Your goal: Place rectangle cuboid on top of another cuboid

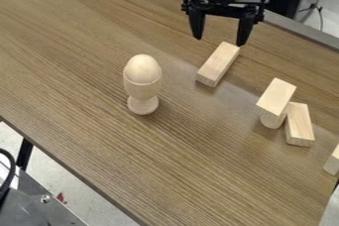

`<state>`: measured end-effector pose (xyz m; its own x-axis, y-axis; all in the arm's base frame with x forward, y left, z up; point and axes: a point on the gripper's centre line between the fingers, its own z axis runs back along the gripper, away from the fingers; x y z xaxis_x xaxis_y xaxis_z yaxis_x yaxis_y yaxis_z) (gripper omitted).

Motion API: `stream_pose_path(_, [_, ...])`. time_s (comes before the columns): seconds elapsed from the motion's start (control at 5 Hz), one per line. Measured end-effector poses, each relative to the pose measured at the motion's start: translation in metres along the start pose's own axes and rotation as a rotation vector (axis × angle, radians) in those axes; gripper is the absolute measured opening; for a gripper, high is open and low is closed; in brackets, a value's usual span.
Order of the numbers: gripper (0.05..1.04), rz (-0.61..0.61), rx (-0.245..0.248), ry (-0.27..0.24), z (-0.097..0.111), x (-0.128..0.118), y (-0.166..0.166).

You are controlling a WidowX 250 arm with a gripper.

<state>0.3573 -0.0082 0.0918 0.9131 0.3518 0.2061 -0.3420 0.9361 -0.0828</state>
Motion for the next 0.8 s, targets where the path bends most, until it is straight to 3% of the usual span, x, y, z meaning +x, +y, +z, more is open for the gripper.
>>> stream_pose_path(0.2, [0.992,0.003,0.011,0.037,-0.011,-0.007,0.002])
stream_pose_path(0.4, [0.992,-0.02,-0.002,0.048,-0.009,-0.02,0.005])
stream_pose_path(0.6, [0.992,-0.076,-0.014,-0.006,0.01,-0.022,-0.004])
stream_pose_path(0.8, [0.992,-0.214,-0.044,-0.028,0.021,-0.034,-0.035])
